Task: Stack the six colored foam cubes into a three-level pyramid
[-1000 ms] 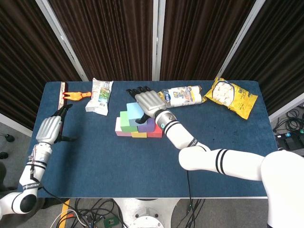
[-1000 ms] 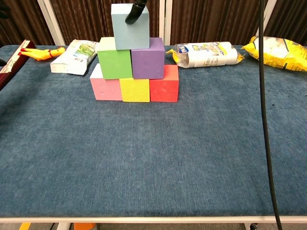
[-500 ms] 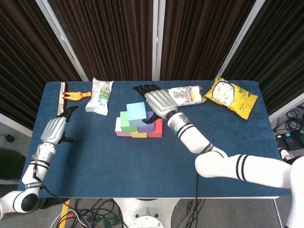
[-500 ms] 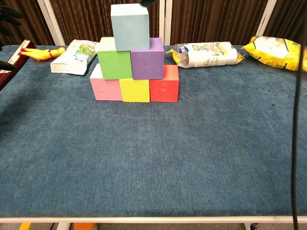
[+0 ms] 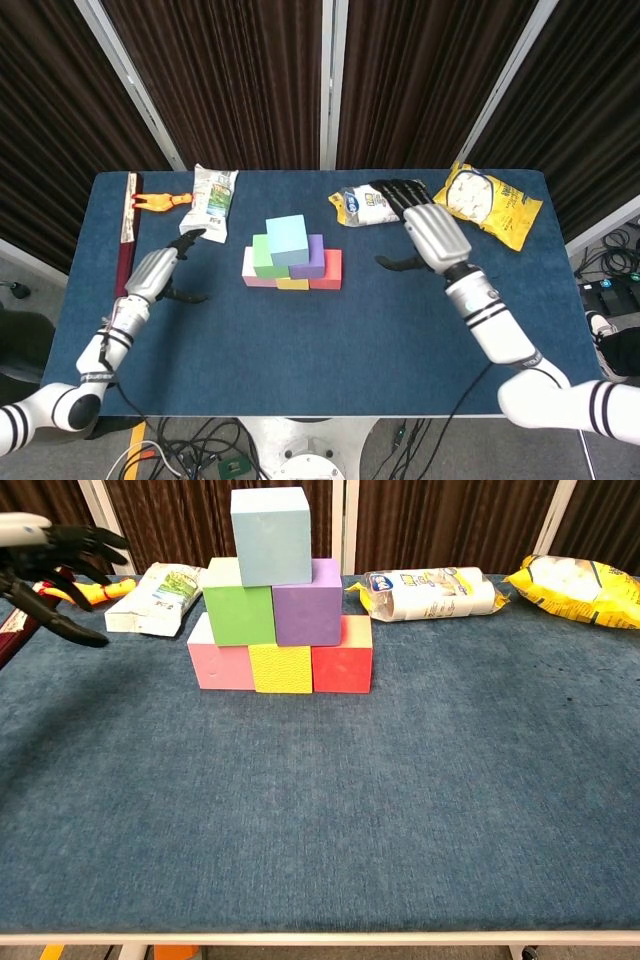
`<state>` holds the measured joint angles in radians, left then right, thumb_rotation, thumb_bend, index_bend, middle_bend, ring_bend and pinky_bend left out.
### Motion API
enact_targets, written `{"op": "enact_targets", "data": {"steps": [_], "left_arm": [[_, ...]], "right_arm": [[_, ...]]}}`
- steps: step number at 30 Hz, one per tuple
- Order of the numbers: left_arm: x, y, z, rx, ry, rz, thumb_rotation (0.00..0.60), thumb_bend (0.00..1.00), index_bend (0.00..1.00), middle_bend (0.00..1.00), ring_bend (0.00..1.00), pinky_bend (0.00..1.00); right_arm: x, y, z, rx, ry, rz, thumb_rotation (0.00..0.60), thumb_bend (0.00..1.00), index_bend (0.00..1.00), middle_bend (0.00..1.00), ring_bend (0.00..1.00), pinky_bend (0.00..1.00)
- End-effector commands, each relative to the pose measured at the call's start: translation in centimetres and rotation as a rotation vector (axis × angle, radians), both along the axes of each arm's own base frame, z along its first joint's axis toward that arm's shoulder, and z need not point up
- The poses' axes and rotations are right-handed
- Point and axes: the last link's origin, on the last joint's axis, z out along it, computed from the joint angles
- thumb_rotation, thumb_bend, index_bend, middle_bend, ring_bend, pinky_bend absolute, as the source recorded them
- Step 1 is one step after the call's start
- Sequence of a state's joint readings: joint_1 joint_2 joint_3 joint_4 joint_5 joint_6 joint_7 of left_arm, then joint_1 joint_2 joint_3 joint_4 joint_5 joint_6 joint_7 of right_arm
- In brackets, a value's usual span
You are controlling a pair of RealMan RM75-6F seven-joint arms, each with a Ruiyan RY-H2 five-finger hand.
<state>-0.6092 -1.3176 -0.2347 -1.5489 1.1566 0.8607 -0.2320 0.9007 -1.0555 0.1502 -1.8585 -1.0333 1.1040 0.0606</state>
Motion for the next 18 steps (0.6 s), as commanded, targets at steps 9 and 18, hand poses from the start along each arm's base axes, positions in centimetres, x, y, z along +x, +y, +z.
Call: {"op": "enact_targets", "data": {"steps": [9, 18], "left_arm": [[1.8, 3.3, -5.1, -0.108, -0.022, -0.008, 0.6, 0.0, 0.08, 0.08, 0.12, 0.27], [2.4, 4.2, -7.5, -0.167, -0.053, 0.012, 0.6, 0.0, 0.08, 0.12, 0.12, 0.27]], "right_arm": [[-4.2, 2.0, 1.5, -0.013, 0.001, -0.02, 0.6, 0.1, 0.0, 0.07, 0.0, 0.0], [-4.5, 1.9, 1.1, -0.003, -0.005, -0.02, 0.6, 0.1, 0.0, 0.07, 0.0, 0.0]]}}
